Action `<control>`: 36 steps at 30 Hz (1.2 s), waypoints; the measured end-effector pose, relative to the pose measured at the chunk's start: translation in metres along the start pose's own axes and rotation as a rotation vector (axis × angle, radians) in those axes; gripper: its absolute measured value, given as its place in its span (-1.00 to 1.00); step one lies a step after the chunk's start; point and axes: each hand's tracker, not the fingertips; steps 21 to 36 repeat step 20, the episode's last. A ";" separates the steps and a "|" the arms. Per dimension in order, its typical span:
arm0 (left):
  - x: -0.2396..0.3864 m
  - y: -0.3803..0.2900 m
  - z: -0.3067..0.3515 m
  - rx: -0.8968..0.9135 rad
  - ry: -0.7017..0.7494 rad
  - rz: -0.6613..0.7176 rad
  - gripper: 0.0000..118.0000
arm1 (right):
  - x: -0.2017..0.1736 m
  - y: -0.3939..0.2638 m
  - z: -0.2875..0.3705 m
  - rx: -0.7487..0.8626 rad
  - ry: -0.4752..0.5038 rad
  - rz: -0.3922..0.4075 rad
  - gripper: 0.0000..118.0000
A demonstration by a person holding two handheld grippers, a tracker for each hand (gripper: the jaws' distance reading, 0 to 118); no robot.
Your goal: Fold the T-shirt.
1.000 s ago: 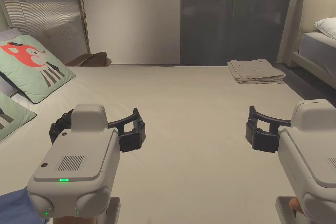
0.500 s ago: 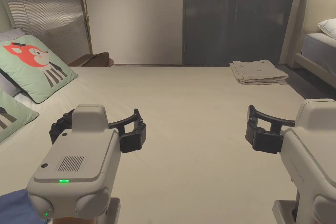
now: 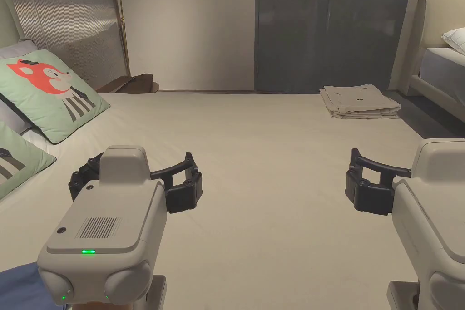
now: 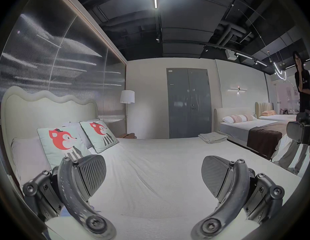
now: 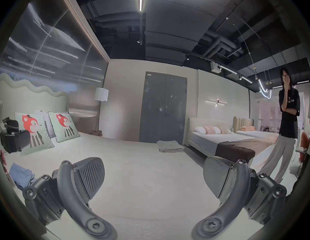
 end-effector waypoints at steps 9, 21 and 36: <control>-0.002 0.001 0.000 0.000 0.004 0.004 0.88 | 0.002 -0.005 -0.006 -0.022 0.000 0.003 0.92; -0.002 -0.001 0.001 -0.003 0.004 0.001 0.88 | 0.004 -0.001 -0.004 -0.009 -0.016 -0.023 0.92; -0.002 -0.001 0.001 -0.003 0.004 0.001 0.88 | 0.004 -0.001 -0.004 -0.009 -0.016 -0.023 0.92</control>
